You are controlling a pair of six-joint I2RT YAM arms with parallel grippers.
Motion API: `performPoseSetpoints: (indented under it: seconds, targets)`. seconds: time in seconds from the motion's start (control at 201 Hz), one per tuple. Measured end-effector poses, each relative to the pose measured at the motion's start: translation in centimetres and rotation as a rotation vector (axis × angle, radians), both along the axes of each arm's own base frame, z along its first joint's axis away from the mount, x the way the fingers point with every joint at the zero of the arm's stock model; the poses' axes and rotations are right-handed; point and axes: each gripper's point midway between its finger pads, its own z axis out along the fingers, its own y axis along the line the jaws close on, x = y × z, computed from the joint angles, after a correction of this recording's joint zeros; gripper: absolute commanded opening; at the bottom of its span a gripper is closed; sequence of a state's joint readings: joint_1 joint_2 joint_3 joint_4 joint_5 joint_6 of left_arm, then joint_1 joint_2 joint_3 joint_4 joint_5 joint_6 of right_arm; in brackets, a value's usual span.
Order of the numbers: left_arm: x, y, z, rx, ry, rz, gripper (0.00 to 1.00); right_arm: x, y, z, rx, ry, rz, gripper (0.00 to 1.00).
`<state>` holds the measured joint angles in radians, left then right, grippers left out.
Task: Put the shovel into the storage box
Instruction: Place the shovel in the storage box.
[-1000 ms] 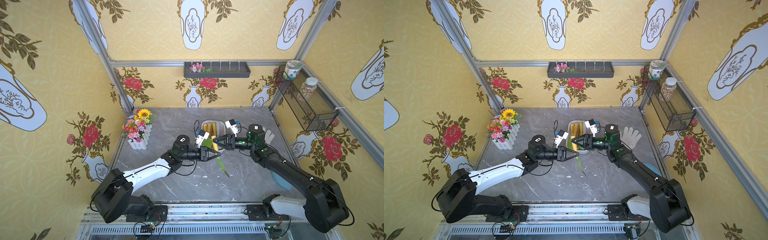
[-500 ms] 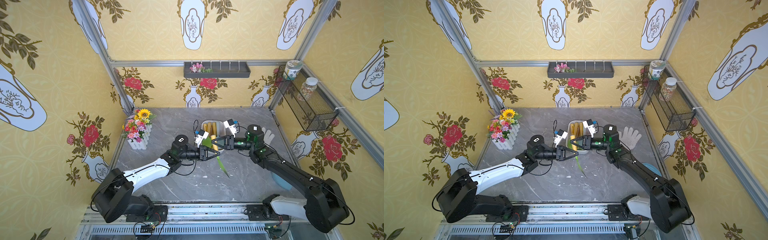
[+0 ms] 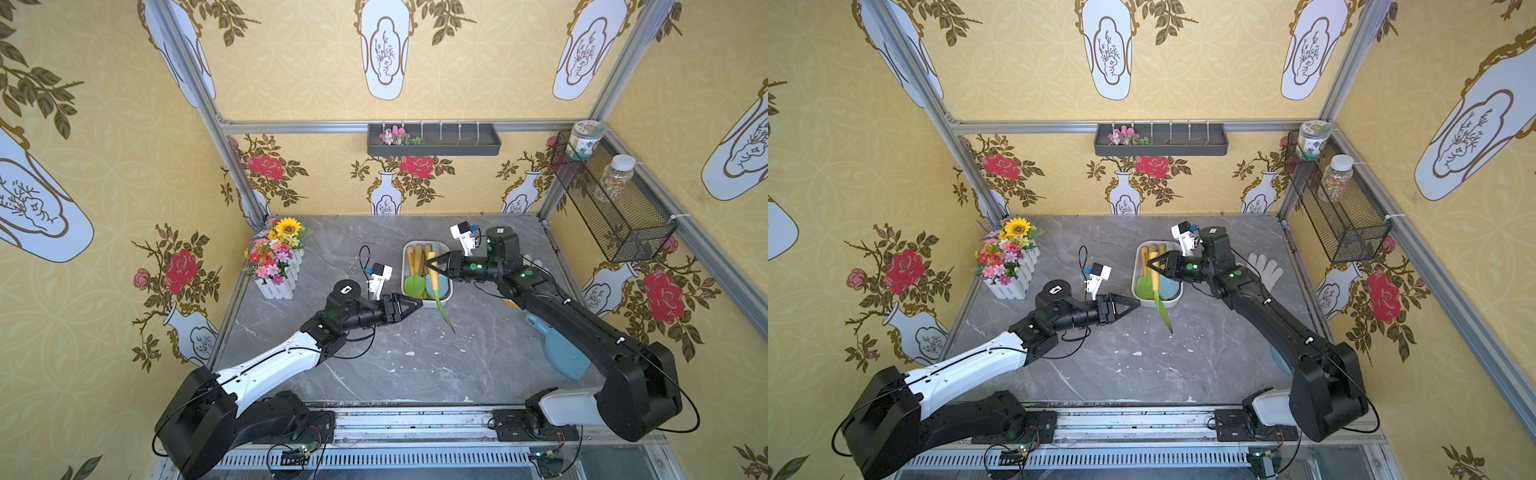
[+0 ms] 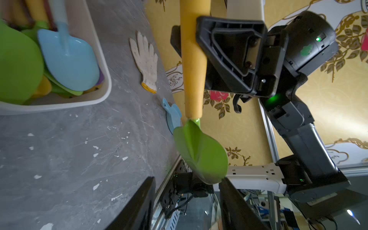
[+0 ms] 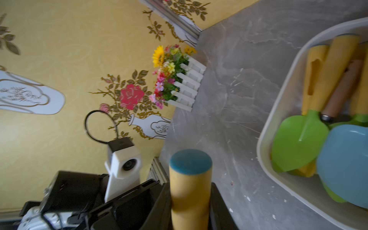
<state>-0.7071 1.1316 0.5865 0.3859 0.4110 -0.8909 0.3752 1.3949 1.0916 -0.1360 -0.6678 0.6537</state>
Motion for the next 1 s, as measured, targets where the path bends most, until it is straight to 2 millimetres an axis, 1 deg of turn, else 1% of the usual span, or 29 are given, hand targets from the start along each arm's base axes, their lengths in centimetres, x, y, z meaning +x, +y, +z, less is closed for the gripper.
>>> performPoseSetpoints:
  seconds: [0.119, 0.239, 0.483, 0.622, 0.762, 0.921, 1.001]
  targets:
    - [0.4, 1.8, -0.9, 0.053, 0.015, 0.104, 0.57, 2.4, -1.2, -1.9, -0.124, 0.043, -0.098, 0.13]
    - [0.8, 3.6, -2.1, 0.111, 0.036, 0.199, 0.57, 4.7, -2.1, -3.1, -0.232, 0.056, -0.183, 0.13]
    - [1.0, 6.5, -4.2, 0.203, 0.067, 0.329, 0.57, 9.1, -2.7, -5.2, -0.469, 0.039, -0.299, 0.13]
    - [1.3, 7.2, -5.0, 0.243, 0.082, 0.365, 0.57, 10.9, -3.0, -7.5, -0.582, 0.054, -0.346, 0.13]
    - [1.4, 7.5, -5.7, 0.272, 0.096, 0.384, 0.57, 12.5, -2.8, -9.8, -0.674, 0.05, -0.373, 0.14]
    - [1.3, 7.8, -6.1, 0.281, 0.1, 0.393, 0.57, 14.0, -2.3, -11.7, -0.765, 0.032, -0.385, 0.14]
    - [1.2, 7.9, -6.3, 0.285, 0.107, 0.394, 0.57, 14.7, -2.0, -12.1, -0.798, 0.013, -0.396, 0.14]
